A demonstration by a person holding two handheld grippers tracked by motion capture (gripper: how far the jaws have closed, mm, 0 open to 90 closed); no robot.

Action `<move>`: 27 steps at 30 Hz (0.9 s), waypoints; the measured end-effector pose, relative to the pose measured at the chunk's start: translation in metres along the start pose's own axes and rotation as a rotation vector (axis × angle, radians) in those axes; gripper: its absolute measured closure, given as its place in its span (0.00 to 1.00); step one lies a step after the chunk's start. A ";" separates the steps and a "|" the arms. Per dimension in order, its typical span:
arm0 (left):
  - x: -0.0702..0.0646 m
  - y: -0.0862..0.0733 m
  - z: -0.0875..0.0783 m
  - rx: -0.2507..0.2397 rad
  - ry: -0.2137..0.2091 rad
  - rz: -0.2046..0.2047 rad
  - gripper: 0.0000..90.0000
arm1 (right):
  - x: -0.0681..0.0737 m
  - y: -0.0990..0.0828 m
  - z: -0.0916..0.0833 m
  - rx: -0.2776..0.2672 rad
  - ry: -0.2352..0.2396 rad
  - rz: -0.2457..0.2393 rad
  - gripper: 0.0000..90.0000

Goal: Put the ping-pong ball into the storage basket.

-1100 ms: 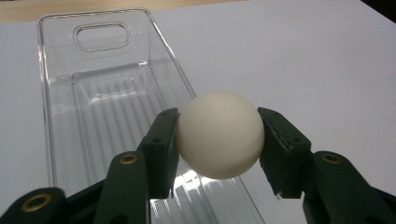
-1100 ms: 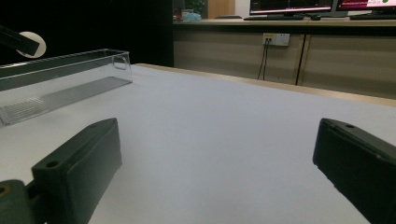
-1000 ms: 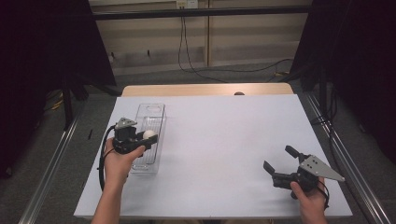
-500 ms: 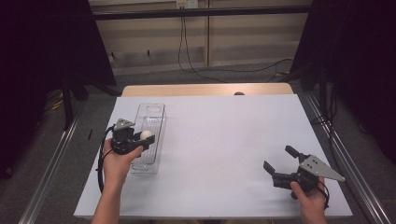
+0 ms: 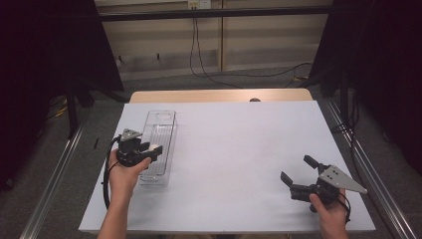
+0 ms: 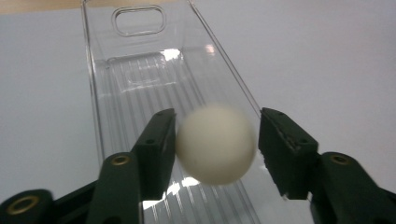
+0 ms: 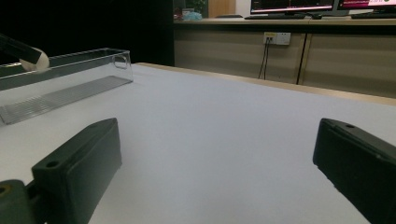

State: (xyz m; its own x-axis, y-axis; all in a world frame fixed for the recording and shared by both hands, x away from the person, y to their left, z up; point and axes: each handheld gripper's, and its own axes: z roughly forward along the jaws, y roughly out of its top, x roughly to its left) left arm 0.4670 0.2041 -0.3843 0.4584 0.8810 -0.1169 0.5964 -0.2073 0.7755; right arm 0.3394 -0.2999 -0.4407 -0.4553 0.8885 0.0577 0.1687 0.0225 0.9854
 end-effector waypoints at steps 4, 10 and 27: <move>0.000 -0.002 -0.001 -0.012 0.005 -0.005 0.47 | 0.000 0.000 0.000 -0.002 0.003 0.000 0.01; -0.002 -0.002 -0.003 -0.029 0.013 -0.003 0.40 | 0.000 0.000 -0.001 -0.004 -0.002 0.004 0.01; -0.005 -0.010 -0.010 -0.104 0.006 -0.001 0.22 | -0.001 0.000 -0.002 -0.006 -0.004 0.006 0.01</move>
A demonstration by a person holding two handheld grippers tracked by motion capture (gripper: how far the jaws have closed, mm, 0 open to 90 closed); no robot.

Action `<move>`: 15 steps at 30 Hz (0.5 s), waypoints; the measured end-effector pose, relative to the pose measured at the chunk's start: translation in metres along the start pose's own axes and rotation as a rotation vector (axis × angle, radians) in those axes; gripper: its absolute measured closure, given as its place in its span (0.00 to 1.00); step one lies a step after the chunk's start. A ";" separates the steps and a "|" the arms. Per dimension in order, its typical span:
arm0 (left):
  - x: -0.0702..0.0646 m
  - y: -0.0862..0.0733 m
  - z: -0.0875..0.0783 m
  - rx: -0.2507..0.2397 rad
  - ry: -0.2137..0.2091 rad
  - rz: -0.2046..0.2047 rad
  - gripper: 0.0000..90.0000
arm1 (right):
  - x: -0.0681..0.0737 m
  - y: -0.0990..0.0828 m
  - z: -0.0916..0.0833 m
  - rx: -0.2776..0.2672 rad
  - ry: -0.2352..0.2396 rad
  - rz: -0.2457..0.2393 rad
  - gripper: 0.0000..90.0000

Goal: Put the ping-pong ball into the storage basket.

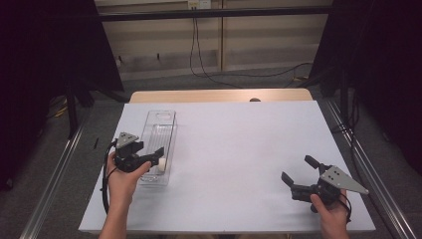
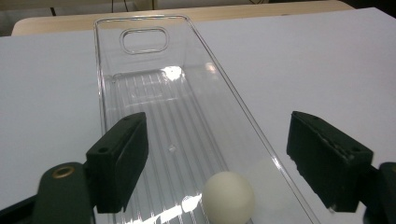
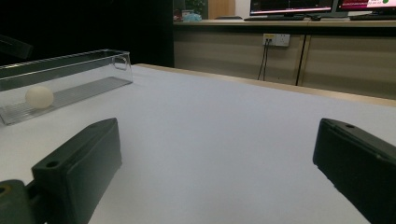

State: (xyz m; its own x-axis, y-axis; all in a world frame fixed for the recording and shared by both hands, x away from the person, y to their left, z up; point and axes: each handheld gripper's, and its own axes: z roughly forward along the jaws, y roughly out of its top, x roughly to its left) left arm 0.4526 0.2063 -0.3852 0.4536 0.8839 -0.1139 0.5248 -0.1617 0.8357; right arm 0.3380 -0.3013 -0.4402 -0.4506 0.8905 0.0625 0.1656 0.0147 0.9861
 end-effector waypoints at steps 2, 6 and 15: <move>-0.001 -0.001 -0.001 -0.018 0.001 0.005 0.20 | 0.000 0.000 0.000 0.005 0.002 -0.006 0.01; -0.002 -0.004 -0.004 -0.042 -0.007 0.005 0.15 | 0.000 0.000 0.000 0.004 0.001 -0.007 0.01; -0.004 -0.007 -0.011 -0.103 -0.027 0.005 0.08 | 0.000 0.000 0.000 0.007 0.003 -0.009 0.01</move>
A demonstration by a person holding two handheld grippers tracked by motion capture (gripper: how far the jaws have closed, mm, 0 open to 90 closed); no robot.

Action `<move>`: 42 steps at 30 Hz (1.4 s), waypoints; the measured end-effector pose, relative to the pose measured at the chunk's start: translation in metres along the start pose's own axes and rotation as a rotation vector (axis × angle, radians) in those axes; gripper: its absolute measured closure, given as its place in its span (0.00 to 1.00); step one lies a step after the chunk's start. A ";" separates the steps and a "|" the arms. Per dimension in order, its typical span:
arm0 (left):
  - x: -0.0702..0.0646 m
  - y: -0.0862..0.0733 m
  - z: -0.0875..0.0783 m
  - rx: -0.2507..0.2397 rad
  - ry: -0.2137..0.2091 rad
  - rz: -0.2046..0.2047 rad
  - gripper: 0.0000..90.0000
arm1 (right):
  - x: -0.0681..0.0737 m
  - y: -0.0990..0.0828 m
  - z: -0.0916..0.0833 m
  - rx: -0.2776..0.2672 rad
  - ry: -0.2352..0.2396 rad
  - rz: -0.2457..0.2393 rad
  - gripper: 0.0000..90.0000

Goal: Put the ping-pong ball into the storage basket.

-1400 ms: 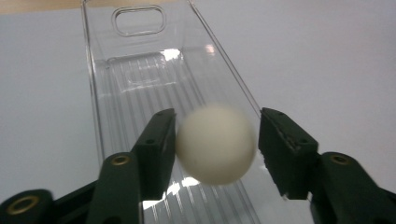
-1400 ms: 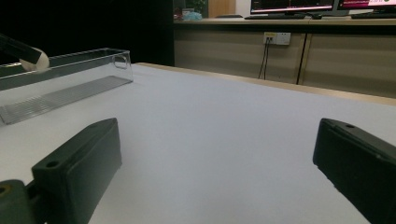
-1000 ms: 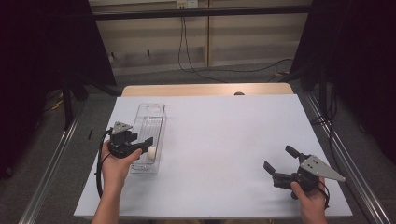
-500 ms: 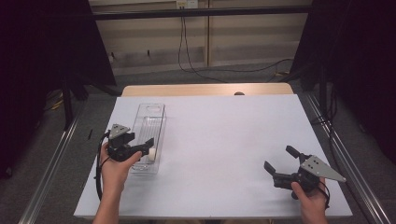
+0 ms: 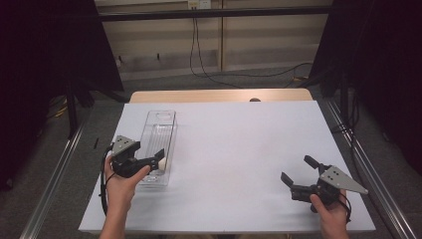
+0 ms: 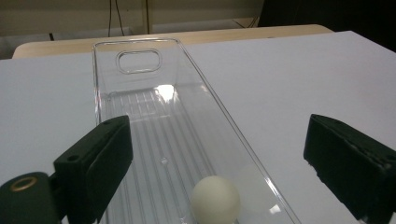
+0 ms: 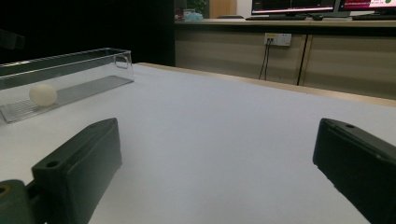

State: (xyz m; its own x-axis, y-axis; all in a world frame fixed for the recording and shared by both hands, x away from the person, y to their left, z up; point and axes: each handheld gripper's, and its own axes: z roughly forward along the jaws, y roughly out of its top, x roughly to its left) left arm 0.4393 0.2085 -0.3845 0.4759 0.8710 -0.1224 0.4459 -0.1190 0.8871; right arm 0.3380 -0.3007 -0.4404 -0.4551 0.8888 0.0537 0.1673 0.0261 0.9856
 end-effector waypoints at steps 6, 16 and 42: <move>0.000 -0.005 -0.003 -0.026 -0.030 0.009 0.05 | -0.001 0.000 -0.001 -0.002 0.010 0.001 0.01; 0.001 -0.011 -0.010 -0.081 -0.035 0.017 0.03 | 0.000 0.000 0.000 -0.002 0.005 0.003 0.01; 0.005 -0.032 -0.027 -0.144 -0.063 0.043 0.03 | 0.001 0.000 -0.001 -0.005 0.005 0.005 0.01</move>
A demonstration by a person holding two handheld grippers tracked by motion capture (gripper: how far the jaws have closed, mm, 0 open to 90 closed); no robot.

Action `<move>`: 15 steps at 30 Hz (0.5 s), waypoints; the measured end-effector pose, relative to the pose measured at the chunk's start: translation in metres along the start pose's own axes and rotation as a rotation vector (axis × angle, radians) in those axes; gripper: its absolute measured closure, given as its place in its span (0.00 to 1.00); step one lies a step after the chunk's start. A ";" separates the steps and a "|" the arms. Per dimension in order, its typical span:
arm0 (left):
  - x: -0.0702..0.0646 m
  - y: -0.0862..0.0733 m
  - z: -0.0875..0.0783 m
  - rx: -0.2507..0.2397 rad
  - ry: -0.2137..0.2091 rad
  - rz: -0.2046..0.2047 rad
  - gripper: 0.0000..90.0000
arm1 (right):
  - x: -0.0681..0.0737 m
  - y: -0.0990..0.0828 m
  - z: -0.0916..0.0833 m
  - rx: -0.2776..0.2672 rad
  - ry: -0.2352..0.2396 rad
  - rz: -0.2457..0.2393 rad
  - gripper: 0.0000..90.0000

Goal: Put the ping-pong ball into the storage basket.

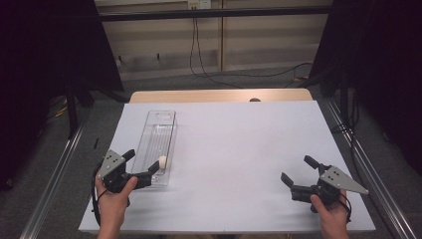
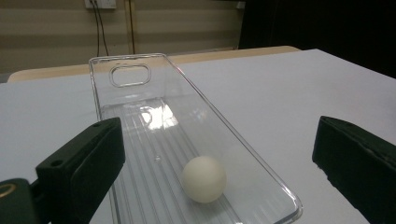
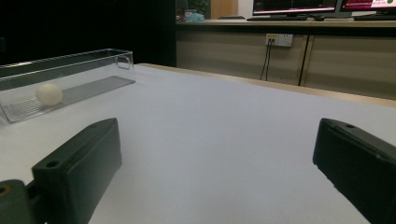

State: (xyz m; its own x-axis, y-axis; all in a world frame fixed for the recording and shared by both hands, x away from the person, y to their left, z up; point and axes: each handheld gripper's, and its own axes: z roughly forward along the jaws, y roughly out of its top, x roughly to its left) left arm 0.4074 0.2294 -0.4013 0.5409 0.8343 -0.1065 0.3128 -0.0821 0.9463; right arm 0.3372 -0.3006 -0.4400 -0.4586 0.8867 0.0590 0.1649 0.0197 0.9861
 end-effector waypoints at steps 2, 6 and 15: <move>0.000 -0.001 -0.001 -0.001 -0.007 0.003 0.03 | 0.000 0.000 0.000 0.000 -0.001 0.003 0.01; 0.000 -0.003 -0.004 -0.008 0.001 0.003 0.03 | 0.000 0.000 0.000 0.001 0.000 -0.002 0.01; -0.001 -0.008 -0.011 -0.031 0.006 -0.001 0.03 | 0.000 0.000 -0.001 0.002 0.009 -0.006 0.01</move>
State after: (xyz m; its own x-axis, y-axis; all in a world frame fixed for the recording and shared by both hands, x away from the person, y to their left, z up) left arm 0.3959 0.2354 -0.4056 0.5358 0.8377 -0.1060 0.2895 -0.0643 0.9550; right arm 0.3365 -0.3013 -0.4397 -0.4674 0.8823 0.0544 0.1642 0.0262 0.9861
